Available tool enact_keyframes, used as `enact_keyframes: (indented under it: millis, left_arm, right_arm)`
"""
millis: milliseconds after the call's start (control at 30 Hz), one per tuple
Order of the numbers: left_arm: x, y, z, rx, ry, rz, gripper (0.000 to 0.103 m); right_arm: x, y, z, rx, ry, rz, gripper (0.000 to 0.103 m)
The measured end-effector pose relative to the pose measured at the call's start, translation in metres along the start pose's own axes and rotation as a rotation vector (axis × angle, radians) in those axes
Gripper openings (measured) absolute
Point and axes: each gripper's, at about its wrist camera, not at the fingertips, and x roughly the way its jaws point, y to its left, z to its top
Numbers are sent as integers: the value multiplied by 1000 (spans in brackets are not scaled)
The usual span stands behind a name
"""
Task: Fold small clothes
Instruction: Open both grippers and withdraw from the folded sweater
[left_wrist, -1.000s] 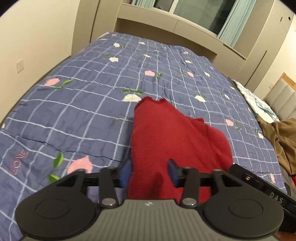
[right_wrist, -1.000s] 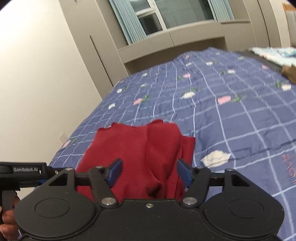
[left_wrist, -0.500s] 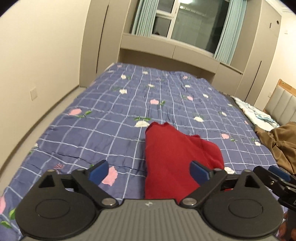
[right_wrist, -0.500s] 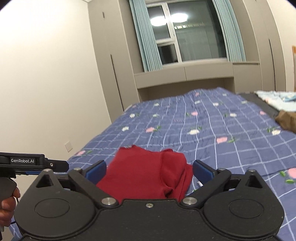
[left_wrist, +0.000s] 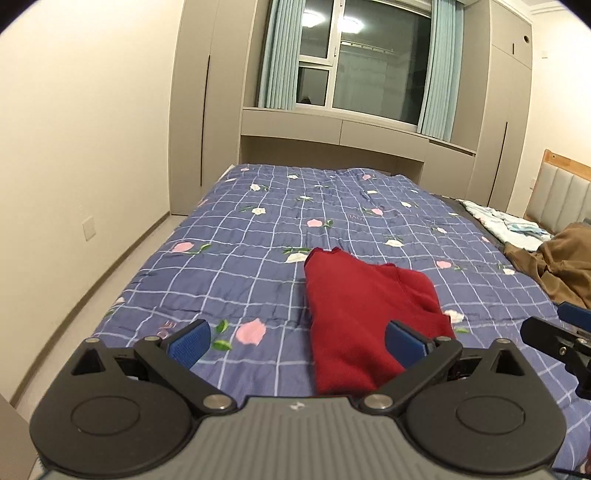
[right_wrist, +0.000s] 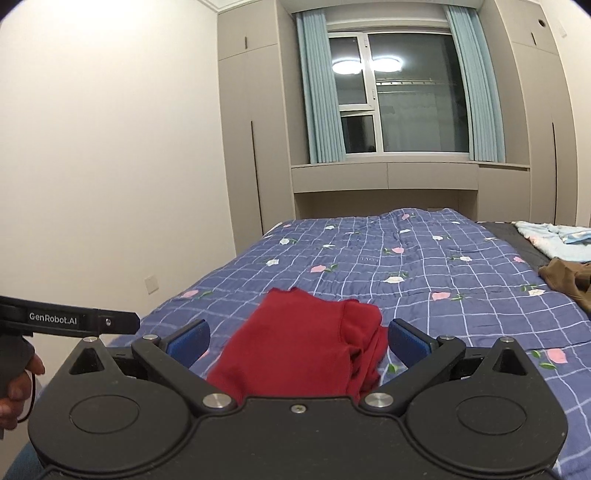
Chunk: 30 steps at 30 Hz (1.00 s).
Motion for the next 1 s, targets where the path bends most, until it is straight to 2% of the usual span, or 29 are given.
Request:
enact_keyframes:
  millis: [167, 467, 1000]
  left_arm:
    - [-14, 3, -20, 9, 11, 6, 102]
    - [-22, 13, -46, -23, 51, 8, 102]
    - [-22, 17, -52, -34, 74, 10, 102]
  right_arm:
    - [-17, 9, -15, -40, 22, -12, 102]
    - [-27, 8, -29, -14, 49, -25, 102]
    - [-25, 6, -33, -9, 69, -17, 102]
